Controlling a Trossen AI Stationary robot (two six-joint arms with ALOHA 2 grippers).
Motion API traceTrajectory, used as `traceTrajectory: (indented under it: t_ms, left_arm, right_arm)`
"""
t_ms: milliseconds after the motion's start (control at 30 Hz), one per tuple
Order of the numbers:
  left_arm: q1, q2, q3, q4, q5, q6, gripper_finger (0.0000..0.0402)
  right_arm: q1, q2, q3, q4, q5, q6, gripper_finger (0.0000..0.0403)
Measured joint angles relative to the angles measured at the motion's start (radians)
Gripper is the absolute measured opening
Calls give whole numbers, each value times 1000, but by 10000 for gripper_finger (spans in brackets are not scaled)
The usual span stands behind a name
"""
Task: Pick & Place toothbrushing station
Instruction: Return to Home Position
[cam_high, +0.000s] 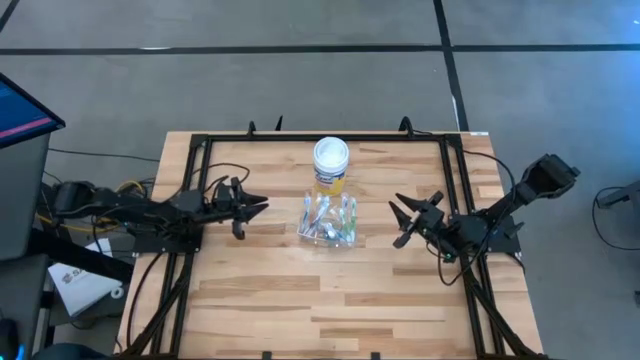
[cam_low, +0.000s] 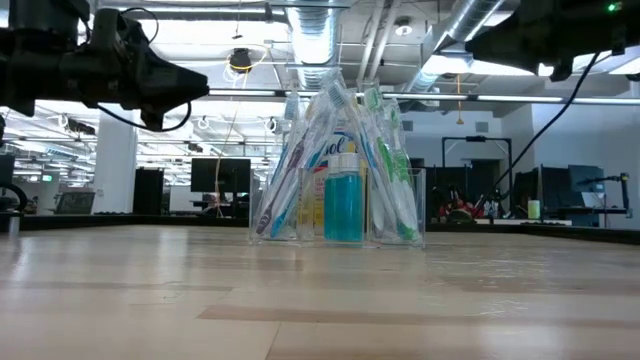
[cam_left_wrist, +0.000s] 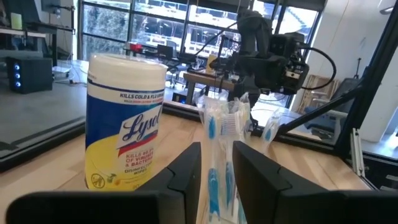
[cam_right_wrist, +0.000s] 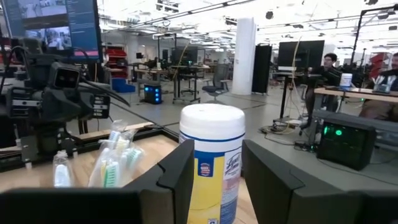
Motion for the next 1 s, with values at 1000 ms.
traceTrajectory:
  t_ms: [1000]
  left_arm:
    - [87,-131,0,-160,70,-28,85]
  right_arm:
    - [-57,-583,-212,-140,-142,-142,101]
